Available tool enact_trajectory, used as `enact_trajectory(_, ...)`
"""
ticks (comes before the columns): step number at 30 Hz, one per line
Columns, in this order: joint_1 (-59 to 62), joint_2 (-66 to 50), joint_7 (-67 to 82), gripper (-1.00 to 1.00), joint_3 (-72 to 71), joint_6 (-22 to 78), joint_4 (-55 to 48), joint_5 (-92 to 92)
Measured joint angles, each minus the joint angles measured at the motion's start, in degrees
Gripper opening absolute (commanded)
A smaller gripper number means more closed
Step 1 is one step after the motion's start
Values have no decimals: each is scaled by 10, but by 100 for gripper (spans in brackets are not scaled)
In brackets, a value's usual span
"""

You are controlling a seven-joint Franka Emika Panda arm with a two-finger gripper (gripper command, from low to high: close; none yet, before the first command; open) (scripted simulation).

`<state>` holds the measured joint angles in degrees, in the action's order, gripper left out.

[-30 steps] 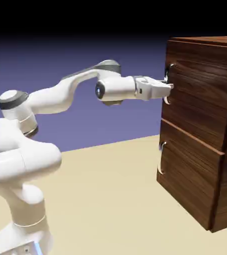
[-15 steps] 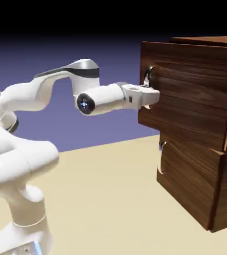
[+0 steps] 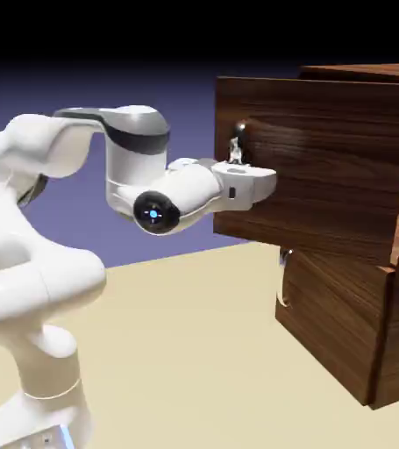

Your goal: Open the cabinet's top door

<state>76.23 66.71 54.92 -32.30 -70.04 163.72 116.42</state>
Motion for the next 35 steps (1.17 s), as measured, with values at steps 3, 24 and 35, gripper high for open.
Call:
enact_trajectory(3,40,-60,45,-100,27,72,-24,-69)
enact_trajectory(24,172,-497,276,-100,32,265,-336,-465)
enact_trajectory(35,156,-703,278,100,7,302,-537,-592)
